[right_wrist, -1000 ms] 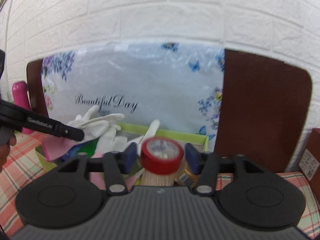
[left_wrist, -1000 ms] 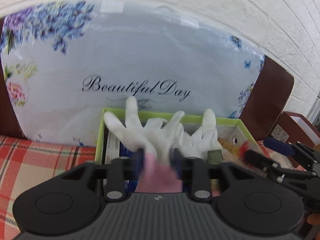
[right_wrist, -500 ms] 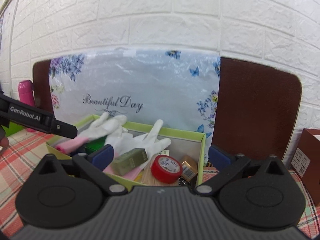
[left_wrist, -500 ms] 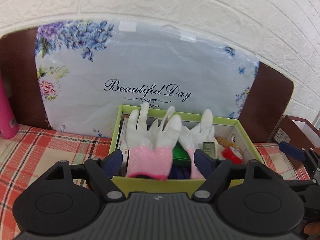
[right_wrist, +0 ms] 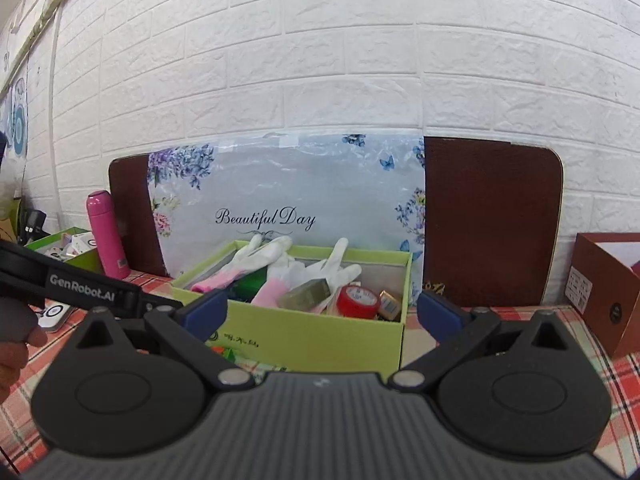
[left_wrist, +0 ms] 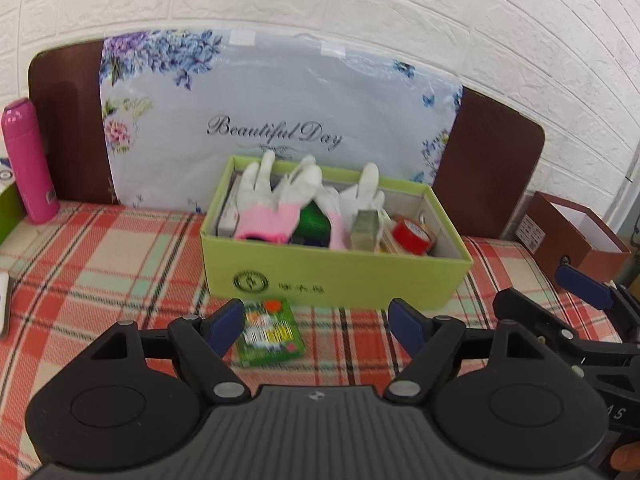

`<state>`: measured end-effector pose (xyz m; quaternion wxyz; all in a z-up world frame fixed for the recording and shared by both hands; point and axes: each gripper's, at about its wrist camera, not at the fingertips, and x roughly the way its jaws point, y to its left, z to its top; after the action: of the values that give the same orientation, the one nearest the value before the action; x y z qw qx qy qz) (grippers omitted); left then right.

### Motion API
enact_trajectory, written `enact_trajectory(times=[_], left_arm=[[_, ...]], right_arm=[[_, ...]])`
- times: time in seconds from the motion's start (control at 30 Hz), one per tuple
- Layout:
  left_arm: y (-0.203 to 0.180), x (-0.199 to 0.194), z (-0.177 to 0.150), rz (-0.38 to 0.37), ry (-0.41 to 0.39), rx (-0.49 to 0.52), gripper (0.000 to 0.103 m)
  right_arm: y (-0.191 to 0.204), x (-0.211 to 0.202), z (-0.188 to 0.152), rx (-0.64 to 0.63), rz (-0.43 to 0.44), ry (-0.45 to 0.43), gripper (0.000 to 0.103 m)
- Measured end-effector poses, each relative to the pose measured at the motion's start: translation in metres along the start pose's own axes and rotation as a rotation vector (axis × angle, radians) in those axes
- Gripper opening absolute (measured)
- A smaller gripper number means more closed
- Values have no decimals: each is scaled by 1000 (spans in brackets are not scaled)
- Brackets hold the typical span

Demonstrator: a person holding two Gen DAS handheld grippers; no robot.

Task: Organize objects
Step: 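Grasp the green snack pack with the left gripper while the right grasps the clear tube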

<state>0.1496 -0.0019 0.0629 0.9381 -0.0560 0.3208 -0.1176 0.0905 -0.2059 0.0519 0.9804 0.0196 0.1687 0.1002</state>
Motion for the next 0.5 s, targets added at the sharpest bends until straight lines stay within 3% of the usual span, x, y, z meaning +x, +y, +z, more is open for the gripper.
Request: enact_trajectory(times=[0.5], left_arm=[[13,0,-55,23,110,-90,82]], right_arm=[[-2,-27,-53,47,-23,106,103]])
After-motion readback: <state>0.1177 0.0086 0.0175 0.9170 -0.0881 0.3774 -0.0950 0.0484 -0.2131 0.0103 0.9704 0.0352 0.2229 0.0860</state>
